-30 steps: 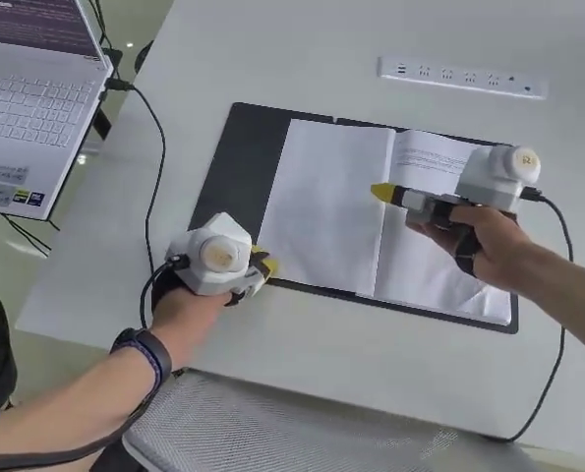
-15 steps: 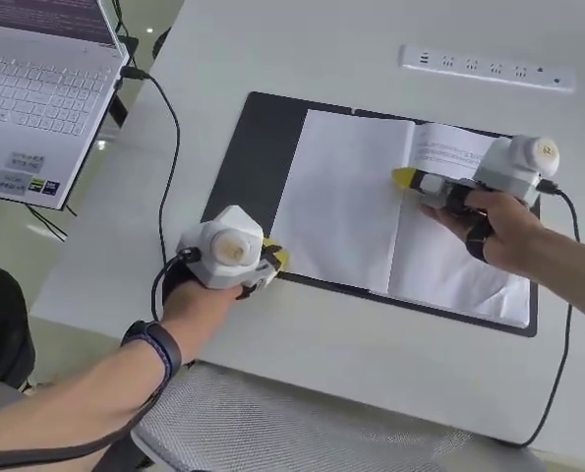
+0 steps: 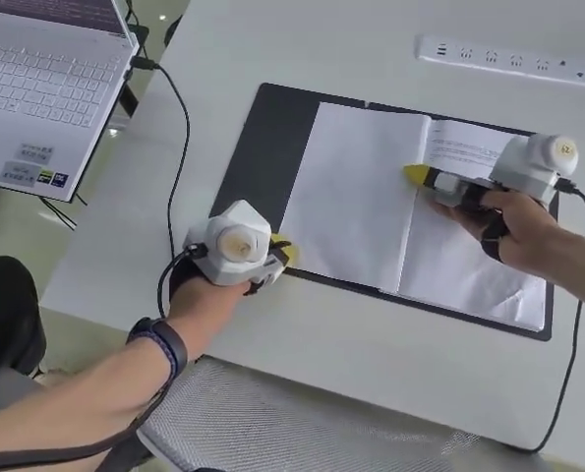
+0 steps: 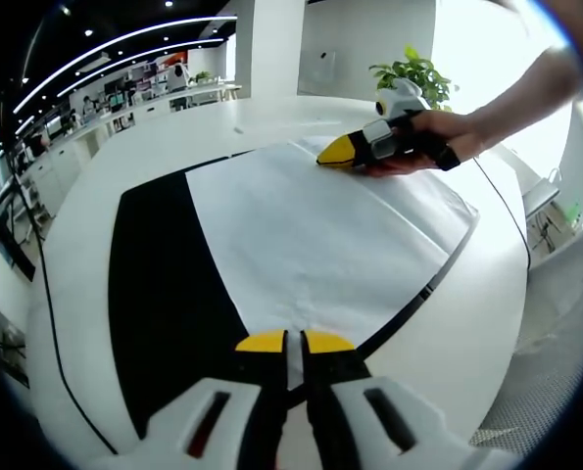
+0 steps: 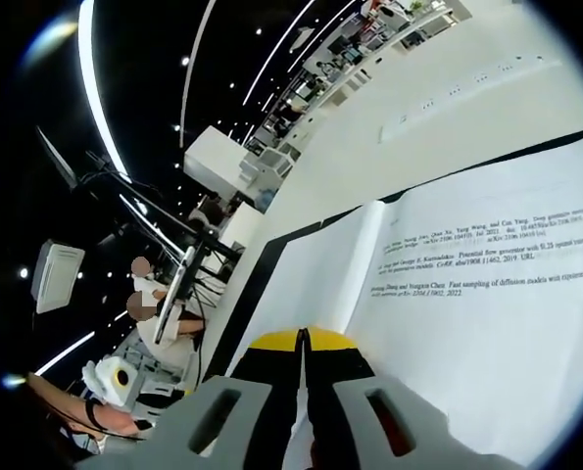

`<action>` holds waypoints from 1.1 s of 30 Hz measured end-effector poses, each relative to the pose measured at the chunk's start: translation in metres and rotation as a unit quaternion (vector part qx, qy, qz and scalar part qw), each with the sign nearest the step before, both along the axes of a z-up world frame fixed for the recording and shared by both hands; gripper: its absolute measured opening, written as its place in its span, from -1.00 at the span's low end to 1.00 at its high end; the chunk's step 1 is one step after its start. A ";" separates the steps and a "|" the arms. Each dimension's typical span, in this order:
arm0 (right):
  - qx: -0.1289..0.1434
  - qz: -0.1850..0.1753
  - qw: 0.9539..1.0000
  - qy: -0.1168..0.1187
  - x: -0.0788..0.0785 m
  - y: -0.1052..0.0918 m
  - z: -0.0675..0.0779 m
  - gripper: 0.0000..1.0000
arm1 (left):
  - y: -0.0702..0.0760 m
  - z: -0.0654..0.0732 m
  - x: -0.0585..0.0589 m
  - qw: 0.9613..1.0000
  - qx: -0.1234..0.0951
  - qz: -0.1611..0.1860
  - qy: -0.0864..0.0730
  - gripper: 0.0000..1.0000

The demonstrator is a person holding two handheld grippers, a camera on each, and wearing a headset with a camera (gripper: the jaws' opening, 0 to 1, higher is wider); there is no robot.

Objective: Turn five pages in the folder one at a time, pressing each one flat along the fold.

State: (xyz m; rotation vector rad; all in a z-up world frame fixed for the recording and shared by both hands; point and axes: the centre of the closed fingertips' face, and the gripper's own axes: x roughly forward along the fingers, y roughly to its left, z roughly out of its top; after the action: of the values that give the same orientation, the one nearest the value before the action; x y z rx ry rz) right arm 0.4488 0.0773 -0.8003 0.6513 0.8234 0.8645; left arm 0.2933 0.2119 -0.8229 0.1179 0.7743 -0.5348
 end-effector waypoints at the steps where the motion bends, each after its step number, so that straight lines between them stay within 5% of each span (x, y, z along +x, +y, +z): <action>1: 0.002 -0.006 1.000 0.002 0.015 -0.001 -0.004 -1.00 | 0.000 0.000 0.000 1.000 0.000 0.000 0.000 -0.93; 12: 0.053 -0.097 0.993 0.035 0.052 -0.003 -0.005 -1.00 | 0.002 0.001 0.001 1.000 -0.004 0.005 0.002 -0.98; 29: 0.044 -0.150 0.987 0.046 0.102 -0.014 -0.011 -1.00 | 0.001 0.001 -0.001 1.000 -0.005 0.006 0.001 -0.96; 31: 0.047 -0.165 0.984 0.056 0.103 -0.015 -0.011 -1.00 | 0.002 0.001 0.000 1.000 -0.005 0.008 0.001 -0.97; 33: 0.042 -0.158 0.985 0.048 0.101 -0.014 -0.010 -1.00 | 0.002 0.001 0.000 1.000 -0.006 0.009 0.003 -0.99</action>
State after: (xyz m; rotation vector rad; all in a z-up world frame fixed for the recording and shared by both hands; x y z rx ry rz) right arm 0.5496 0.0635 -0.8101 0.8778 0.7473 0.5846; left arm 0.2930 0.2137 -0.8215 0.0982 0.7768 -0.5240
